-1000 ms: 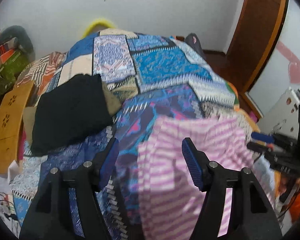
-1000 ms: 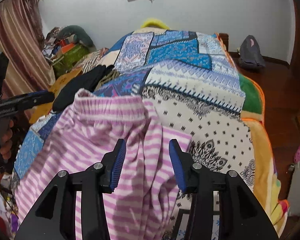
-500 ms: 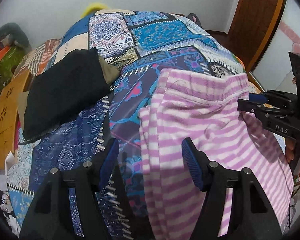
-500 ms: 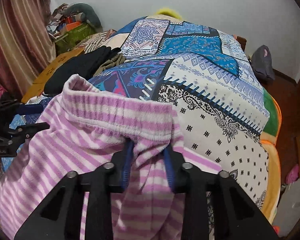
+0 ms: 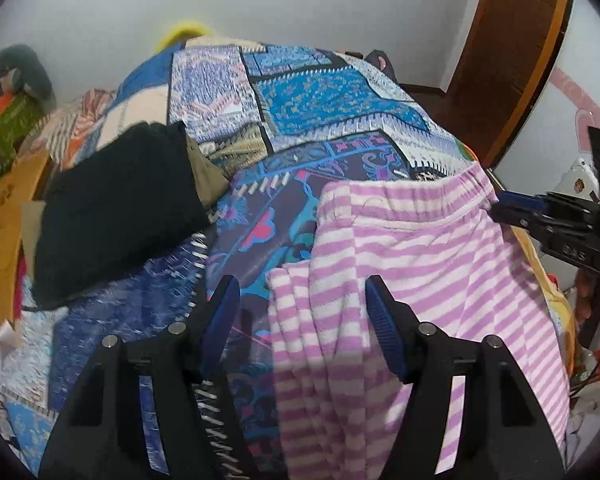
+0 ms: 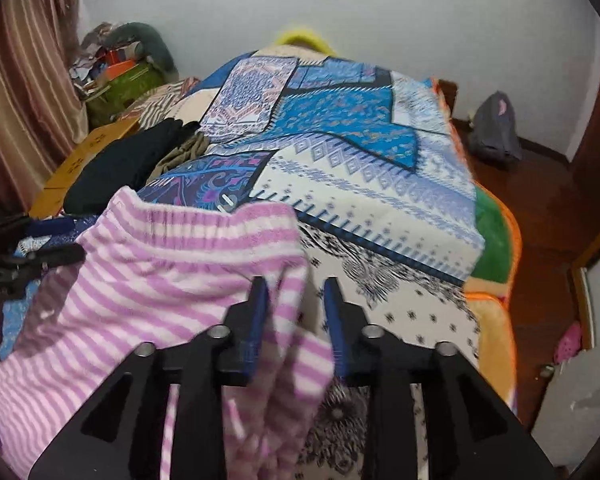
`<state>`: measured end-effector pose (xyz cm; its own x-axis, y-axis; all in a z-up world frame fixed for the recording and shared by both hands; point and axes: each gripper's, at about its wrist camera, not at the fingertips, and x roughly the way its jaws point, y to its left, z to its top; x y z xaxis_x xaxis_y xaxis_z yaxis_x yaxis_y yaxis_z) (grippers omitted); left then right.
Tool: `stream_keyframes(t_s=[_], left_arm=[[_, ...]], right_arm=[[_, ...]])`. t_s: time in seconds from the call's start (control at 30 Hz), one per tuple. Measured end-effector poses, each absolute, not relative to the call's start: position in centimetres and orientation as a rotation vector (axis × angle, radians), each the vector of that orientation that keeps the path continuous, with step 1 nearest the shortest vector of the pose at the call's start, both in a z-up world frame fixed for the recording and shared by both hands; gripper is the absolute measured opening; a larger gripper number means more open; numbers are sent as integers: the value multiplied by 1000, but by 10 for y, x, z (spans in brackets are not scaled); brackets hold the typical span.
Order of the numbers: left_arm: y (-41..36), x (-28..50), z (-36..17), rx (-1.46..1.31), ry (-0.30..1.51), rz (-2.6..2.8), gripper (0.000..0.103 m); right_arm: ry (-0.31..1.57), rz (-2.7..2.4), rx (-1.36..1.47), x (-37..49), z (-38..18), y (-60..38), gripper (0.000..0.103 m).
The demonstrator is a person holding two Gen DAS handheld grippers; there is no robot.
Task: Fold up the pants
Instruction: 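Lay the held waistband over the pants and open the right gripper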
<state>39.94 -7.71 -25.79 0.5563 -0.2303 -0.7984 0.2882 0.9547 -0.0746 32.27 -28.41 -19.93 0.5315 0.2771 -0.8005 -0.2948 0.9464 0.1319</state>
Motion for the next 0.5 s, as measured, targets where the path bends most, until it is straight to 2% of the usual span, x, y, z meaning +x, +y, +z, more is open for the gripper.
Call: stream_keyframes(t_s=[0.2,0.37,0.43,0.5], left_arm=[[-68,396,-246,36,919,-348,62],[-89,390,-262,72,972,-402,51],[-99,392,-274,121,998,-381,42],[-101,395,-283,161,1008,-354,42]], right_arm=[[981,404,-6,284,-196,-289,30],[1018,463,3,263,-210,-281,30],[1047,456,14,264,-226,-279,30],[1048,430,-27,265,-239,-277,30]])
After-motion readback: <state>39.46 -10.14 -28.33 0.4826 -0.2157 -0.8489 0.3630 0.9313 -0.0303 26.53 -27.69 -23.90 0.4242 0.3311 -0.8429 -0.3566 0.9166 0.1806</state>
